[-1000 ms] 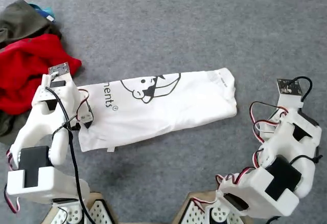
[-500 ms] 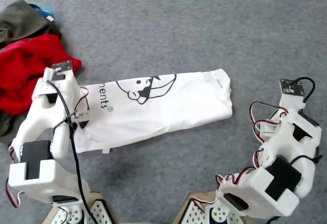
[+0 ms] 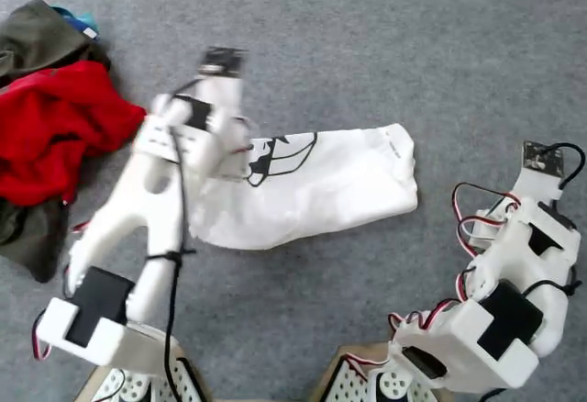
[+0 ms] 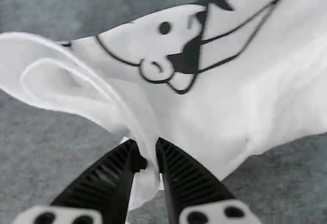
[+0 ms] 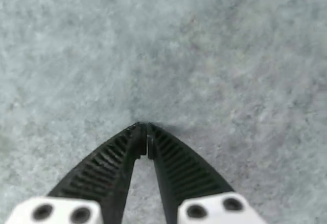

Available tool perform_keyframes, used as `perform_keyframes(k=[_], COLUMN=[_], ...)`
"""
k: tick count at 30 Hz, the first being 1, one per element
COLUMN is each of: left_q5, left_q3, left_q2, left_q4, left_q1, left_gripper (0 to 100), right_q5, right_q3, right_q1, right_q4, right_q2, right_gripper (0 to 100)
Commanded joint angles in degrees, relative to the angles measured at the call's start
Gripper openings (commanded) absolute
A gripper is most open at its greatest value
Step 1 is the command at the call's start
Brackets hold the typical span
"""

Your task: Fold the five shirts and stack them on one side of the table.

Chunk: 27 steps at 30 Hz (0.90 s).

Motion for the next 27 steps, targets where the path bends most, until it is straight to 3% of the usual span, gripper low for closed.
perform_keyframes(k=[1,7,15,27], left_q5=[-0.09,0.88,9.05,13.45], left_q3=[-3.65,-3.65,-4.00,-19.12], left_q2=[-2.81,-2.81,0.79,15.21], left_q4=[-6.15,-14.33,-24.09,-24.70], left_q1=[8.22,17.45,21.32,23.96], left_gripper=[3,3,3,3], right_q5=[-0.62,-3.34,-5.10,-5.27], right_q3=[-1.01,-1.19,-1.36,-1.36], right_q1=[2.81,3.34,4.75,4.75], right_q4=[-1.41,-1.67,-1.85,-1.85], right_q2=[-0.40,-0.40,-0.40,-0.40], right_gripper=[1.8,1.8,1.8,1.8])
